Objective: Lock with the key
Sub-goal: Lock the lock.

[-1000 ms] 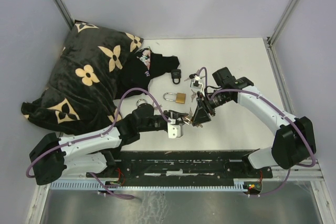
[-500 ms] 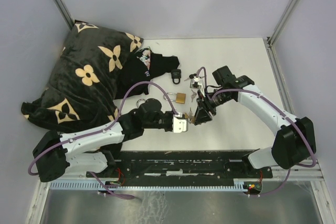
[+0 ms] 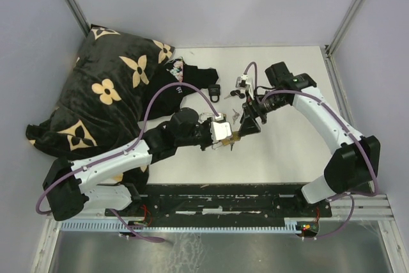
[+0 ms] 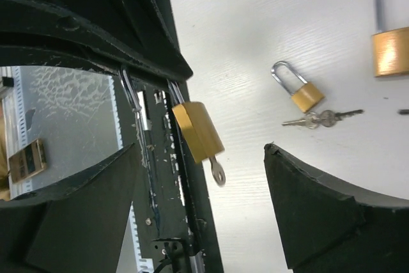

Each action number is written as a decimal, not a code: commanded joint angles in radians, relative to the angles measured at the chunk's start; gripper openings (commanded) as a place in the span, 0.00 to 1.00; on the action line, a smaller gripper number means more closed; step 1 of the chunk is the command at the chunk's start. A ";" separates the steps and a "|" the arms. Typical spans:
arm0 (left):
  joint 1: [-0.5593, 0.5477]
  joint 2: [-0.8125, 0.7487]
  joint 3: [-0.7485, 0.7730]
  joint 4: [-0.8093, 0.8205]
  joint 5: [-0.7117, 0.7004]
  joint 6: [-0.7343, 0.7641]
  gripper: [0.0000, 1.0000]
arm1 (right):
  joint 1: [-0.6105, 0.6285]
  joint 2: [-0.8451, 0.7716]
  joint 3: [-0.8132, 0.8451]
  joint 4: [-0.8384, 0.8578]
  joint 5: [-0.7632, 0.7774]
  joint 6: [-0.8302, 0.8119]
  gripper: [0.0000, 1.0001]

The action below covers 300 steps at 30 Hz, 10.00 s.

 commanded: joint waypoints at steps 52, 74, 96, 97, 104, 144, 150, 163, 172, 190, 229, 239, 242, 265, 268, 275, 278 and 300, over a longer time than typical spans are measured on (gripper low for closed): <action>0.406 0.082 0.257 0.139 0.592 -1.494 0.03 | -0.038 -0.266 0.121 0.240 -0.027 -0.591 0.86; 0.383 0.086 0.271 0.055 0.694 -1.408 0.03 | 0.073 -0.166 0.152 0.115 0.009 -0.642 0.70; 0.374 0.027 0.255 0.041 0.616 -1.362 0.74 | 0.143 -0.193 0.188 0.033 0.126 -0.623 0.02; 0.374 0.007 0.243 0.045 0.598 -1.341 0.82 | 0.143 -0.200 0.201 0.012 0.132 -0.613 0.02; 0.372 -0.300 0.040 0.083 0.347 -1.011 0.94 | 0.134 -0.263 0.280 -0.131 0.151 -0.495 0.02; -0.088 -0.192 0.051 0.238 0.011 0.192 0.49 | 0.137 -0.109 0.368 -0.392 0.012 -0.338 0.02; -0.089 -0.162 0.074 0.187 0.004 0.142 0.25 | 0.138 -0.114 0.374 -0.390 0.043 -0.341 0.02; -0.076 -0.147 0.103 0.222 0.066 -0.381 0.07 | 0.144 -0.153 0.335 -0.351 0.109 -0.458 0.02; 0.055 -0.121 0.049 0.398 0.252 -0.750 0.03 | 0.151 -0.164 0.335 -0.374 0.076 -0.493 0.02; 0.070 -0.096 -0.012 0.552 0.263 -0.787 0.03 | 0.158 -0.137 0.342 -0.423 -0.062 -0.465 0.02; -0.019 -0.005 -0.223 0.881 0.145 -0.933 0.03 | 0.128 -0.151 0.157 -0.087 -0.305 -0.133 0.02; -0.065 0.095 -0.190 1.075 0.138 -1.031 0.03 | 0.127 -0.167 0.100 0.032 -0.270 -0.036 0.02; -0.099 0.090 -0.221 1.091 0.125 -1.051 0.03 | 0.087 -0.162 0.118 0.038 -0.299 -0.022 0.02; -0.260 0.249 -0.313 1.511 0.045 -1.209 0.03 | 0.056 -0.185 0.020 0.183 -0.337 0.101 0.02; -0.260 0.268 -0.293 1.570 0.043 -1.221 0.03 | 0.062 -0.201 -0.027 0.267 -0.333 0.165 0.02; -0.262 0.368 -0.238 1.742 0.109 -1.335 0.03 | 0.058 -0.199 -0.033 0.268 -0.329 0.159 0.02; -0.274 0.401 -0.211 1.764 0.120 -1.357 0.03 | 0.052 -0.194 -0.029 0.277 -0.332 0.168 0.02; -0.036 0.129 -0.384 1.534 0.194 -1.437 0.03 | -0.013 -0.118 0.161 -0.315 -0.212 -0.235 0.04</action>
